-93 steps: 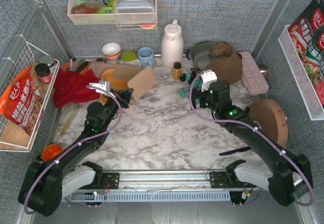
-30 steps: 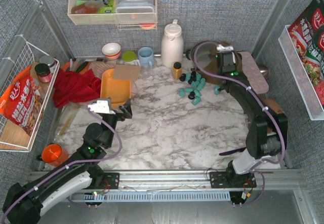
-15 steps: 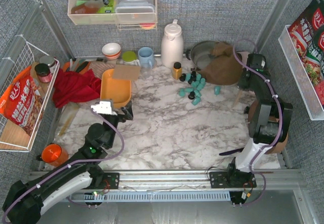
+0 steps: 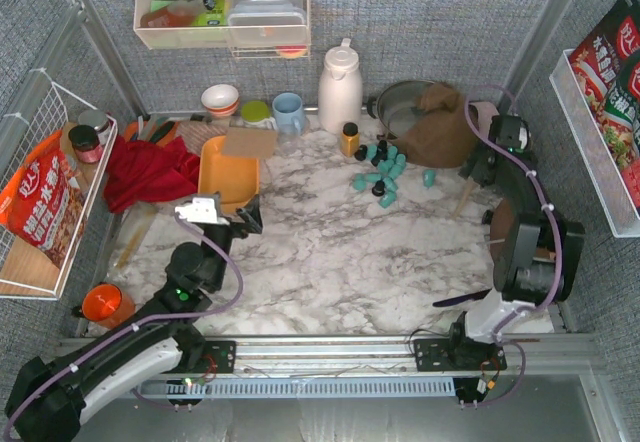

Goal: Mix the coffee capsules in the storage basket

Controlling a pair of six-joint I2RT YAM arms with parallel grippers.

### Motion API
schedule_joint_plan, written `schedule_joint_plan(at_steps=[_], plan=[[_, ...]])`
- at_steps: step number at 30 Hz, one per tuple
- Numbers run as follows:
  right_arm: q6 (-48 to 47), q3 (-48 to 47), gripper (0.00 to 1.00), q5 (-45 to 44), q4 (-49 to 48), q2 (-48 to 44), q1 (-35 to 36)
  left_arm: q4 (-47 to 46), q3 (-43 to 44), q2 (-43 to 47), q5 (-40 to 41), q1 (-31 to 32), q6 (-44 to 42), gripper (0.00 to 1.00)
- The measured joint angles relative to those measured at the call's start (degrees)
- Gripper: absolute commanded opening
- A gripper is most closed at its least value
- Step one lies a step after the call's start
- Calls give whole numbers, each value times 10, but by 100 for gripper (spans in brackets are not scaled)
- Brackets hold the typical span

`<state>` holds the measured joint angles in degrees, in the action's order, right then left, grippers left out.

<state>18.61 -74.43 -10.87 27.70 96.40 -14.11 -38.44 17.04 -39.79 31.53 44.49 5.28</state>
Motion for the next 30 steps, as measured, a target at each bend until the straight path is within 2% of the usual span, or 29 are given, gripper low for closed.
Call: schedule_joint_plan(at_steps=[7,12,15,20,25,30], plan=[[-35,33,82,-101,-30,-113,54,14,21,-21,7,0,8,99],[-85,43,82,-132,-44,-173,117,20,33,-43,26,0,7,99],[-115,50,82,-120,-60,-200,171,26,47,-69,57,-4,7,99],[-146,86,82,-51,-90,-233,258,68,114,-128,72,-43,32,99],[-157,175,82,-10,-144,-264,333,128,175,-187,66,-105,82,99],[-164,252,82,-6,-204,-289,366,182,233,-258,28,-181,136,99]])
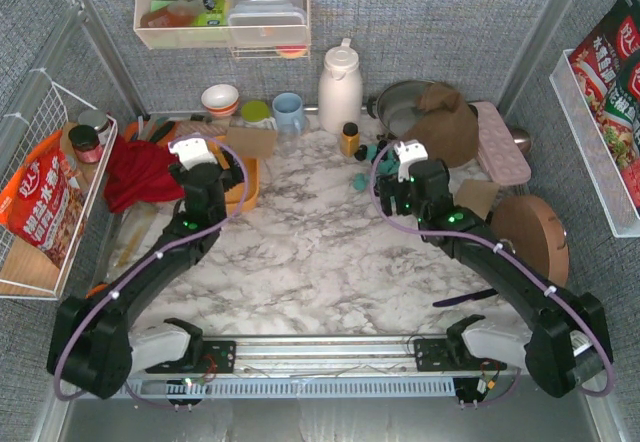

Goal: Mix the coffee capsules in the storage basket

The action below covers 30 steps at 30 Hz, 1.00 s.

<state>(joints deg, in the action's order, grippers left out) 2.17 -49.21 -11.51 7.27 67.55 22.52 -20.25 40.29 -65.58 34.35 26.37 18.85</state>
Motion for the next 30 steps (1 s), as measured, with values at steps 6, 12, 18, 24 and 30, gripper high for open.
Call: schedule_joint_plan(at_steps=[6,12,18,24,30], plan=[[-19,63,83,4,-58,-23,7,17,33,-90,-64,-75,50,99],[-46,93,85,18,-90,-37,8,-82,8,-178,-122,-129,100,99],[-62,91,86,37,-96,-30,9,-262,-9,-259,-157,-163,177,99],[-70,84,87,45,-95,-28,9,-357,13,-340,-188,-195,298,99],[-75,83,88,52,-95,-26,10,-367,46,-388,-215,-200,389,99]])
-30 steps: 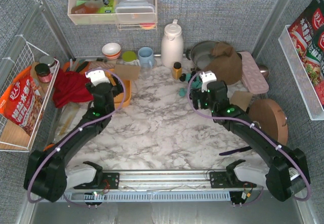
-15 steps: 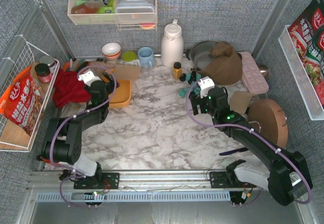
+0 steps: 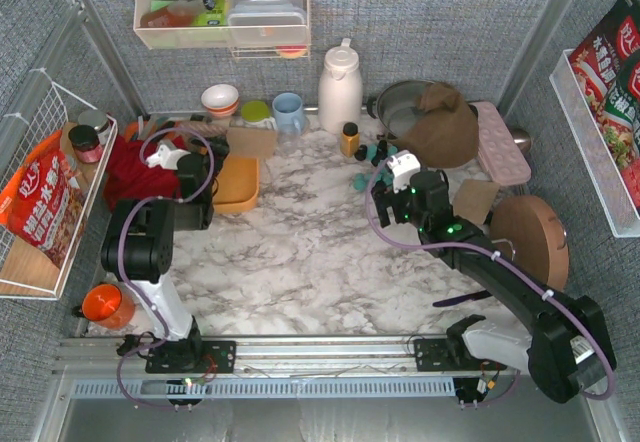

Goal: Mix the coffee capsules in the storage basket

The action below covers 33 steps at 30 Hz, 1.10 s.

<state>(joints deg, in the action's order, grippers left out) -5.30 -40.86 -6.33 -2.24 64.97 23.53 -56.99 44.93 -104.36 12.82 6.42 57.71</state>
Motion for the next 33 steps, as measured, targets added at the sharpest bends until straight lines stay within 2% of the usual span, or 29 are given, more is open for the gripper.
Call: schedule_joint_plan(at_steps=[9,18,26,33], plan=[[-9,-8,89,6,6,11,3,21,40,-52,-42,-6,105,99],[-16,-17,88,8,13,27,10,26,72,-106,-71,-5,162,96],[-30,-23,89,9,24,40,21,-5,102,-165,-82,-5,180,73],[-43,-30,89,6,28,52,35,-21,113,-165,-70,6,174,34]])
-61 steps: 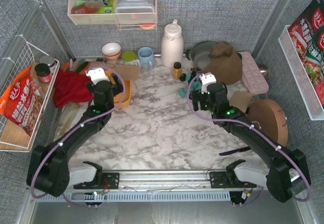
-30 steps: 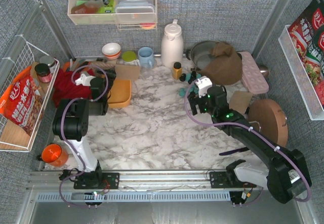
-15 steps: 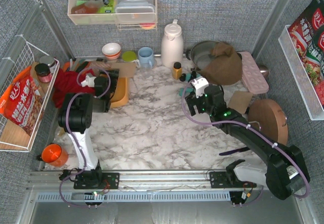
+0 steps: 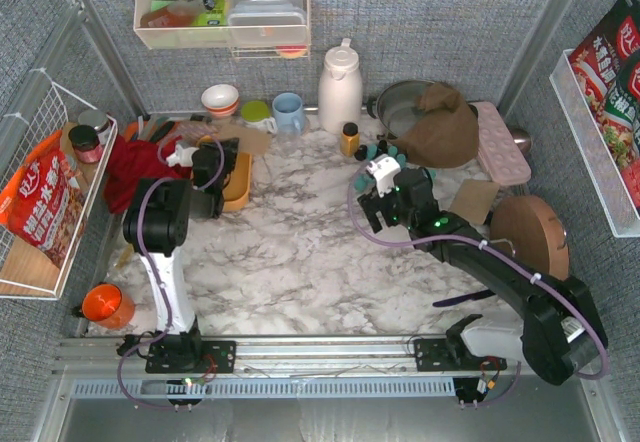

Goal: Mix the coffee capsules in the storage basket

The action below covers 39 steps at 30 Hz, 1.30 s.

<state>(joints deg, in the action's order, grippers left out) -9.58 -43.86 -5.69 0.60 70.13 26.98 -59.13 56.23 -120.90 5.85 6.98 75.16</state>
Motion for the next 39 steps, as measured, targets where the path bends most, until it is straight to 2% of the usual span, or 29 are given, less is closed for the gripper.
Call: schedule_joint_plan(at_steps=[2,4,5,12,21,30,39], plan=[[-3,-3,89,-2,2,6,2,-7,4,3,2,4,-3,22],[-8,-8,89,-5,4,9,4,-12,7,4,2,5,-4,3],[-8,-10,89,-6,4,10,5,-12,9,4,2,4,-4,0],[-16,-12,89,-18,6,12,15,-13,0,24,2,11,-14,0],[-16,-9,89,-24,6,-28,20,-46,-28,121,-22,37,-77,0],[-7,2,87,-8,16,-108,27,-70,-72,226,-102,98,-276,0],[2,-12,84,24,68,-177,45,0,-140,358,-187,189,-506,0]])
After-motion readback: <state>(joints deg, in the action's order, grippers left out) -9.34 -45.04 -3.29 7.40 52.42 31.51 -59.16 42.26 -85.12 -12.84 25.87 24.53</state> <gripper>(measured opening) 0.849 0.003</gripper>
